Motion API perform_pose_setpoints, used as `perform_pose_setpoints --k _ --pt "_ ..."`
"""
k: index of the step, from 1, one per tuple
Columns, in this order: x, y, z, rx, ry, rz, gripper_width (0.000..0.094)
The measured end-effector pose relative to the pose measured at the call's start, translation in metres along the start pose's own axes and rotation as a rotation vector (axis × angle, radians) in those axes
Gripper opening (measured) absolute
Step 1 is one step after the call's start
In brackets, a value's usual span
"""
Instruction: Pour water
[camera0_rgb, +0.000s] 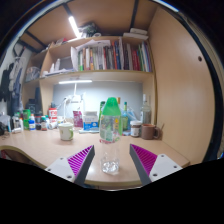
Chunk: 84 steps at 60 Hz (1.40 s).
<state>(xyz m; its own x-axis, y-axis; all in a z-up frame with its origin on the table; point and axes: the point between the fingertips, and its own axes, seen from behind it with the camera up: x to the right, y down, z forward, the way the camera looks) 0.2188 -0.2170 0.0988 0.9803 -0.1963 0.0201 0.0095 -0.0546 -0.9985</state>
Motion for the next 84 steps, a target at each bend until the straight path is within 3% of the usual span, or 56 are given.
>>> perform_pose_setpoints --k 21,25,27,28,47,54,66,72,84 --pt "-0.006 -0.024 0.093 0.083 0.127 -0.041 0.0797" --pt "-0.001 -0.028 0.102 0.094 0.141 -0.021 0.0748" --pt "0.001 -0.028 0.106 0.096 0.149 -0.015 0.0616" --pt "0.002 -0.027 0.108 0.093 0.152 -0.012 0.0597" --pt "-0.003 -0.029 0.115 0.124 0.142 -0.034 0.046" --pt "-0.015 -0.039 0.121 0.127 0.115 -0.078 0.0459" --pt "-0.056 -0.169 0.16 0.296 0.102 -0.538 0.0461" --pt "-0.091 -0.215 0.201 0.335 0.096 -0.913 0.0457" --pt "-0.17 -0.199 0.268 0.333 0.097 -1.64 0.0456"
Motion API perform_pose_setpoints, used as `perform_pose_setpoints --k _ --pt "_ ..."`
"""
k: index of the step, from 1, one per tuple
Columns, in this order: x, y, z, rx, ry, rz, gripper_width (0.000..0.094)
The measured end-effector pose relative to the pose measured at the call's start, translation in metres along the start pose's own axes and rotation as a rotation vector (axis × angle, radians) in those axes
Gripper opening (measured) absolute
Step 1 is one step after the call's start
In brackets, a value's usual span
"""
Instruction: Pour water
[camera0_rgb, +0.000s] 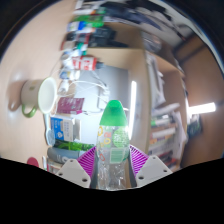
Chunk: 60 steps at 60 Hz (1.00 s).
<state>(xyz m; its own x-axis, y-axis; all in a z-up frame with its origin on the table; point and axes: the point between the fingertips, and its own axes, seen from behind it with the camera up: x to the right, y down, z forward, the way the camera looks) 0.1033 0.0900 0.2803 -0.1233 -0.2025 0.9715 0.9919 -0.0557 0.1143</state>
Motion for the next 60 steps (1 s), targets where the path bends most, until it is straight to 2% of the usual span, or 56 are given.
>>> perform_pose_setpoints --k 16,21,41,47,60 --pt "-0.08 -0.045 0.026 0.157 -0.081 -0.669 0.0458" --pt "-0.09 -0.047 0.023 0.158 -0.11 -0.716 0.0458" --pt "-0.085 -0.043 0.032 0.132 -0.113 -0.782 0.0456" --pt "-0.074 -0.043 0.036 0.121 -0.105 -0.538 0.0456" --pt "-0.018 0.01 0.038 -0.04 -0.028 0.579 0.0458"
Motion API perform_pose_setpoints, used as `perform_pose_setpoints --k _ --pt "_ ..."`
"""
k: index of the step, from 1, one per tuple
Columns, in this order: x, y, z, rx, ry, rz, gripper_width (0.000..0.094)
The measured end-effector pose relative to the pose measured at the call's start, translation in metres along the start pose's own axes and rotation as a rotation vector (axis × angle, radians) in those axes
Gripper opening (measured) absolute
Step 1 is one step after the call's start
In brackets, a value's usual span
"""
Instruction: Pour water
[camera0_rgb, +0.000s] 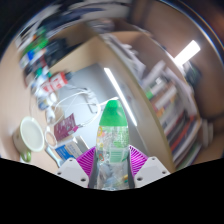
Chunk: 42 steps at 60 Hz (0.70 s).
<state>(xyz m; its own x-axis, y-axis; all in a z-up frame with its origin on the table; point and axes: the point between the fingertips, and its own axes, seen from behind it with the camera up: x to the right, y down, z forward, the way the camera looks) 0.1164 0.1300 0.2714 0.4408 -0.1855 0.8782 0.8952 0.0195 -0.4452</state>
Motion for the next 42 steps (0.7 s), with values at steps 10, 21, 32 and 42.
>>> perform_pose_setpoints --k 10,21,32,42 --pt "-0.006 0.059 -0.005 -0.085 -0.091 0.776 0.0457" --pt "-0.037 0.139 -0.003 -0.194 -0.111 0.982 0.0458" --pt "-0.059 0.163 -0.005 -0.199 -0.133 1.138 0.0457" --pt "-0.067 0.184 -0.012 -0.189 -0.094 1.103 0.0458"
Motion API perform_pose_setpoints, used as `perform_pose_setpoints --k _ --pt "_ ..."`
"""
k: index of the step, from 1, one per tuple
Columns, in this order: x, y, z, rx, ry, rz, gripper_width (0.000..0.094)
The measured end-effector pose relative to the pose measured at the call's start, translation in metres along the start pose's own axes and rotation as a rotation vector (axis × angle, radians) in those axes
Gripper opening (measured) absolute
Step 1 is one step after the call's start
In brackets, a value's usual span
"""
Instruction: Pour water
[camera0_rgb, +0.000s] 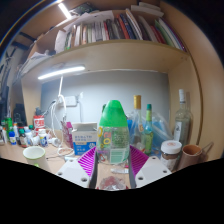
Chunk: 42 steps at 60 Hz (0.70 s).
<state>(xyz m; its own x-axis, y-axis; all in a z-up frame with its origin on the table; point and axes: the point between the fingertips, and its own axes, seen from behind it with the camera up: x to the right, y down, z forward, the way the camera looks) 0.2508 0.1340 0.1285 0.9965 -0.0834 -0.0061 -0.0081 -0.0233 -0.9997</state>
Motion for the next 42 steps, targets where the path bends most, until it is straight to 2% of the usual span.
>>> perform_pose_setpoints --k 2,4,14,19,25,32,35,42 --pt "0.001 0.008 -0.001 -0.009 -0.003 0.005 0.0465" --pt "0.002 0.003 -0.003 0.029 -0.01 0.01 0.0462" --pt "0.001 0.004 -0.007 0.062 -0.038 0.012 0.0485" --pt "0.0 0.003 -0.007 0.057 -0.046 0.004 0.053" --pt "-0.002 0.006 -0.008 0.014 -0.057 -0.002 0.0612" --pt "-0.001 0.008 -0.017 -0.038 -0.065 0.013 0.0783" --pt "0.001 0.011 -0.026 -0.075 -0.056 0.015 0.0828" --pt "-0.002 0.008 -0.058 -0.103 -0.07 0.0 0.0832"
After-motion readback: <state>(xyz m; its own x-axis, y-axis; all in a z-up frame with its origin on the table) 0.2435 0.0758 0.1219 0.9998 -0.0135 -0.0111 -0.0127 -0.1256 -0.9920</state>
